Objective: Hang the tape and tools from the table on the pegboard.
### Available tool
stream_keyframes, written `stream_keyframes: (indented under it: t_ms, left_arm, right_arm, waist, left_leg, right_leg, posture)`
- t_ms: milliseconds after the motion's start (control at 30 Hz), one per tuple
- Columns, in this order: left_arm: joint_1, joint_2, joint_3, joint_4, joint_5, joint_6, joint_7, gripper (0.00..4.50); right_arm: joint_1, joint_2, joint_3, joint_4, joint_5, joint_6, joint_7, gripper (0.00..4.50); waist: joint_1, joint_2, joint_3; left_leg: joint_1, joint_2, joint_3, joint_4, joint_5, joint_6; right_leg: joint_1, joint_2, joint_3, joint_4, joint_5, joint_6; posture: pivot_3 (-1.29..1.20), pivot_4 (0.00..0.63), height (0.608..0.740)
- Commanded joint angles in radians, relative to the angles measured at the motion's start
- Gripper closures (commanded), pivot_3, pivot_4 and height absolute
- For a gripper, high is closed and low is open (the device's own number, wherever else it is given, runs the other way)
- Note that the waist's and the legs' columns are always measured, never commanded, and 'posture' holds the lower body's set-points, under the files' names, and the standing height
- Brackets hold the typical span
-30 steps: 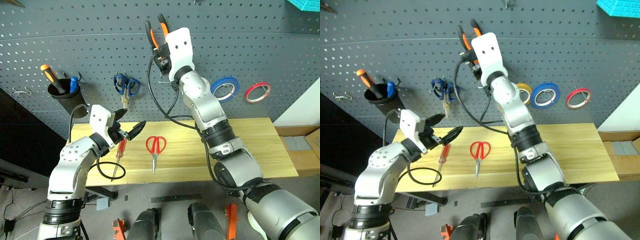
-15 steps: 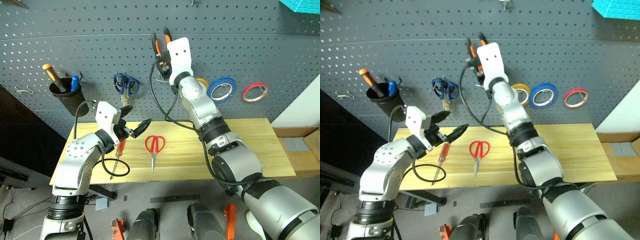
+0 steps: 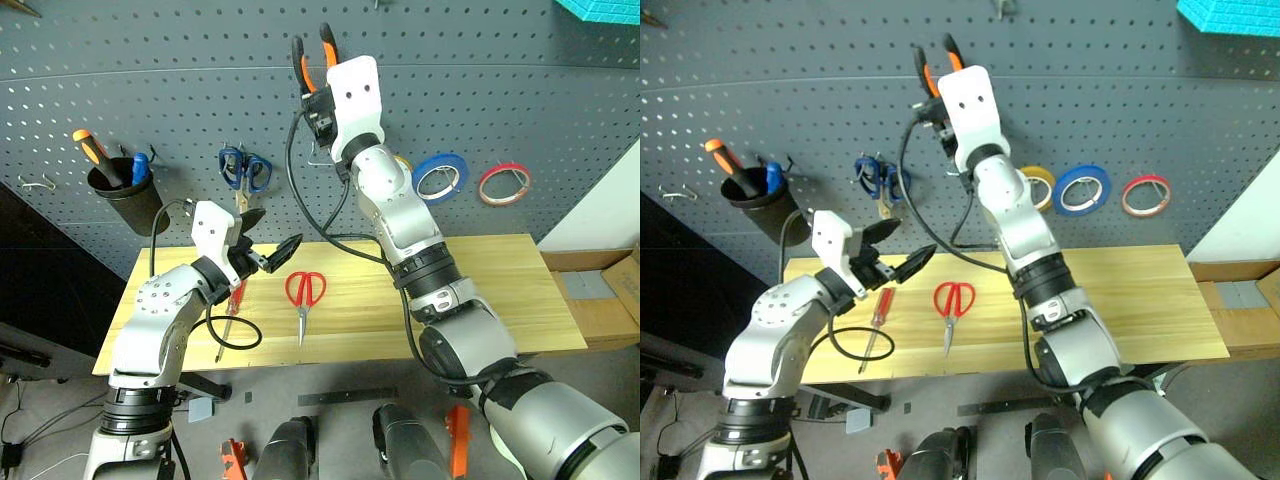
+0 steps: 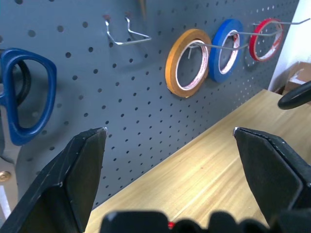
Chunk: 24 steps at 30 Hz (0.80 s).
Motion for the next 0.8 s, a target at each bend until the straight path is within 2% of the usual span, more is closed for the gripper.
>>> stream_keyframes:
  t_ms: [33, 133, 600, 800]
  left_arm:
    - [-0.014, 0.000, 0.005, -0.013, 0.005, -0.028, 0.003, 0.00]
    - [-0.019, 0.001, 0.006, 0.001, 0.008, -0.035, 0.006, 0.00]
    - [-0.066, -0.013, -0.027, 0.064, 0.037, -0.078, 0.001, 0.00]
    - [-0.069, -0.019, -0.032, 0.077, 0.042, -0.091, -0.004, 0.00]
  right_arm:
    - [-0.031, 0.032, -0.005, -0.143, 0.038, 0.068, 0.014, 2.07]
    - [-0.026, 0.044, -0.007, -0.141, 0.044, 0.086, 0.019, 2.07]
    - [-0.043, 0.023, -0.013, 0.149, 0.028, -0.071, 0.000, 2.07]
    - [-0.029, 0.025, 0.000, 0.179, 0.018, -0.091, 0.003, 2.07]
  waist:
    - [0.000, 0.000, 0.000]
    - [-0.001, 0.000, 0.000]
    - [0.001, 0.000, 0.000]
    - [0.000, 0.000, 0.000]
  left_leg:
    - [0.000, 0.000, 0.000, 0.000, 0.000, 0.000]
    - [0.000, 0.001, -0.001, -0.001, 0.000, -0.001]
    - [0.000, 0.001, 0.001, 0.000, 0.000, -0.001]
    - [0.000, 0.001, 0.001, -0.001, -0.001, -0.001]
  right_leg:
    - [0.000, 0.000, 0.000, 0.000, 0.000, 0.000]
    - [0.000, 0.000, 0.000, 0.000, 0.000, 0.000]
    - [0.000, 0.000, 0.000, 0.000, 0.000, 0.000]
    - [0.000, 0.000, 0.000, -0.001, 0.000, 0.000]
  posture:
    - [-0.06, 0.189, 0.740]
    - [-0.06, 0.186, 0.740]
    - [-0.06, 0.185, 0.740]
    - [-0.06, 0.185, 0.740]
